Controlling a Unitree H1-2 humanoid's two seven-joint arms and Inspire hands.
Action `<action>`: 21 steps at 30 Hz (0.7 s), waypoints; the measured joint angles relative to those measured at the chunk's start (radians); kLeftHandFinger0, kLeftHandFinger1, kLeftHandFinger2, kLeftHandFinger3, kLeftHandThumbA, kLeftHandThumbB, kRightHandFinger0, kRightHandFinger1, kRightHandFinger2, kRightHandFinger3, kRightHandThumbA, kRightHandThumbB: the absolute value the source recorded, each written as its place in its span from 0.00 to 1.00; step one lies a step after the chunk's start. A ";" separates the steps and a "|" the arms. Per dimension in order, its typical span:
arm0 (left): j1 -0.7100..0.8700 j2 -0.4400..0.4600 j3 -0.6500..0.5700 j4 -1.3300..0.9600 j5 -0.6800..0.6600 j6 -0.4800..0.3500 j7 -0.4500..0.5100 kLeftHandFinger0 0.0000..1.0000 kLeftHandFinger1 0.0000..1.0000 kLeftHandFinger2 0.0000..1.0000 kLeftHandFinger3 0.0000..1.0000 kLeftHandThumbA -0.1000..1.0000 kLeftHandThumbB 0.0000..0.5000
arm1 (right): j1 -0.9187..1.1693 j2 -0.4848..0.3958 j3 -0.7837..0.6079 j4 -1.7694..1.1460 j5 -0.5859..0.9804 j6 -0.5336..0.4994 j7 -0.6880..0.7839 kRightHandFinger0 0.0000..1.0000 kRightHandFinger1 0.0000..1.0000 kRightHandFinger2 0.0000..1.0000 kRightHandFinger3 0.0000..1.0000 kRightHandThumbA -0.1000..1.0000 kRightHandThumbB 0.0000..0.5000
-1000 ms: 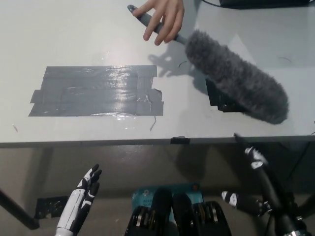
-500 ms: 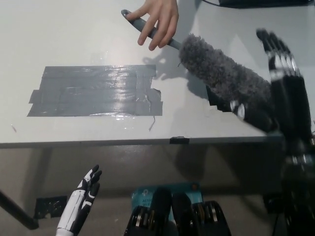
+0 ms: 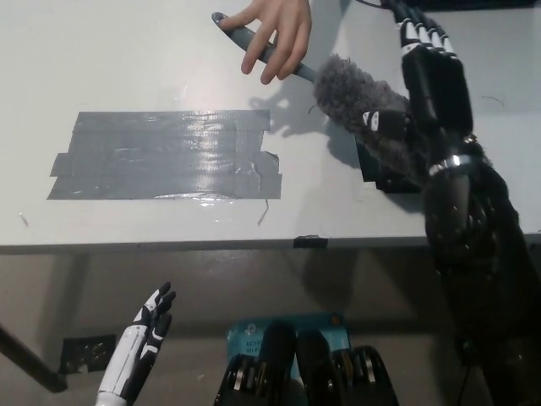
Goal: A person hands a grey duster to the robot and the robot grabs it with its right hand and places it on the black marked spot infron tof it on the desk
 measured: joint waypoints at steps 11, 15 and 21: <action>-0.014 0.000 0.000 -0.002 0.000 0.002 -0.001 1.00 1.00 1.00 1.00 1.00 0.41 | -0.086 0.017 0.019 0.172 0.050 0.044 0.021 1.00 1.00 1.00 1.00 1.00 0.88; -0.014 0.000 0.000 -0.003 -0.001 0.004 -0.002 1.00 1.00 1.00 1.00 1.00 0.38 | -0.120 0.019 0.004 0.287 0.098 0.057 0.035 1.00 1.00 1.00 1.00 1.00 0.88; -0.016 0.000 0.000 -0.003 0.000 0.004 -0.002 1.00 1.00 1.00 1.00 1.00 0.39 | -0.198 0.001 0.017 0.490 0.133 0.064 0.042 1.00 1.00 1.00 1.00 0.95 0.84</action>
